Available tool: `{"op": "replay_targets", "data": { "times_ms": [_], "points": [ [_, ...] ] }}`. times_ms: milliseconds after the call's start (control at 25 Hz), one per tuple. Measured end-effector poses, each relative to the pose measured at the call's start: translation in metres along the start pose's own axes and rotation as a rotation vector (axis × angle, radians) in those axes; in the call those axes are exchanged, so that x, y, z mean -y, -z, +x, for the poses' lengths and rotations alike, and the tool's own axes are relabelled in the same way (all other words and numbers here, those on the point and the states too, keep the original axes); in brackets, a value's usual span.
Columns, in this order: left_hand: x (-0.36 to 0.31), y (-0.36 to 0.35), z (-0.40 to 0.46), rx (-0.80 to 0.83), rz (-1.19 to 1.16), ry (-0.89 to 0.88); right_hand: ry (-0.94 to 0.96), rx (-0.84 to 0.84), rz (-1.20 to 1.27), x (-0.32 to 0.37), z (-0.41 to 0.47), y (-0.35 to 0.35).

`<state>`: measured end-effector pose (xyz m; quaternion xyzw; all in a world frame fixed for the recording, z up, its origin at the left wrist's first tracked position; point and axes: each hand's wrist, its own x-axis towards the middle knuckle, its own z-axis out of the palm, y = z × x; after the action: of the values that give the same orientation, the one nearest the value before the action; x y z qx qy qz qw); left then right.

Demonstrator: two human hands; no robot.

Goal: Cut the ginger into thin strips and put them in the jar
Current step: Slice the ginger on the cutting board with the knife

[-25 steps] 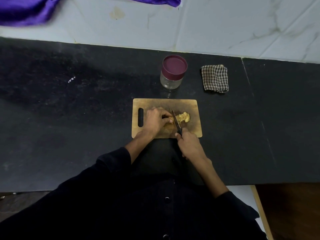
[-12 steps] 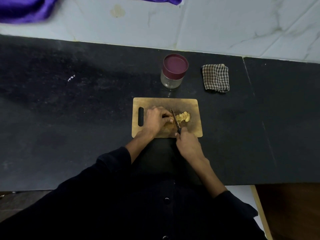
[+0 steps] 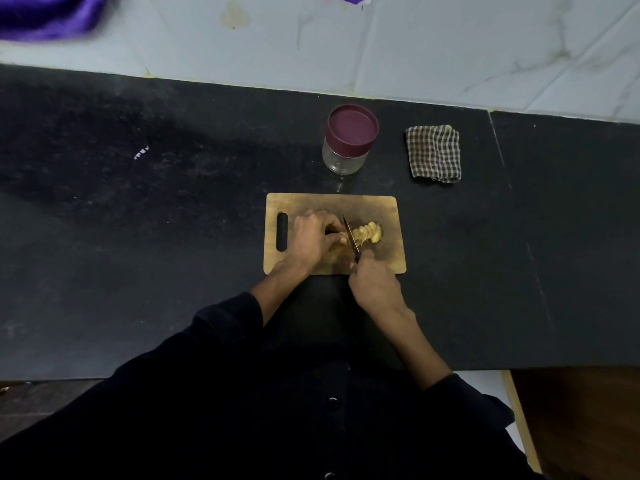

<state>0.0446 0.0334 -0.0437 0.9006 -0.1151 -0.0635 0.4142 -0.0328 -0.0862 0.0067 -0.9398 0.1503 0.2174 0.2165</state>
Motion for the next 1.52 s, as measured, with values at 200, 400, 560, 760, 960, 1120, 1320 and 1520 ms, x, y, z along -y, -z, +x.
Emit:
{"op": "replay_targets", "data": {
  "times_ms": [200, 400, 560, 760, 960, 1120, 1320, 1520],
  "points": [
    [-0.001, 0.001, 0.0, -0.004, 0.038, -0.01, 0.0, -0.006, -0.022, 0.009, 0.008, 0.004],
    [-0.002, 0.001, -0.002, 0.008, 0.046, 0.006, -0.008, 0.002, -0.021, 0.013, 0.009, 0.003],
    [-0.006, 0.0, -0.003, -0.001, 0.094, 0.023, -0.029, 0.017, 0.015, 0.011, 0.004, 0.0],
    [-0.007, 0.001, 0.001, -0.001, 0.092, 0.045, -0.056, 0.07, -0.028, -0.014, -0.023, -0.013],
    [-0.004, 0.001, 0.0, 0.03, 0.012, 0.035, -0.041, 0.083, -0.019, -0.024, -0.021, -0.006],
    [-0.006, 0.004, -0.001, 0.021, -0.029, 0.034, -0.033, 0.035, 0.056, -0.023, -0.018, 0.002],
    [-0.007, 0.003, -0.004, 0.028, 0.001, 0.03, 0.006, 0.012, 0.12, -0.017, -0.011, 0.01],
    [-0.008, 0.006, -0.006, 0.02, 0.028, 0.018, 0.018, 0.031, 0.138, -0.014, -0.01, 0.01]
  ]
}}
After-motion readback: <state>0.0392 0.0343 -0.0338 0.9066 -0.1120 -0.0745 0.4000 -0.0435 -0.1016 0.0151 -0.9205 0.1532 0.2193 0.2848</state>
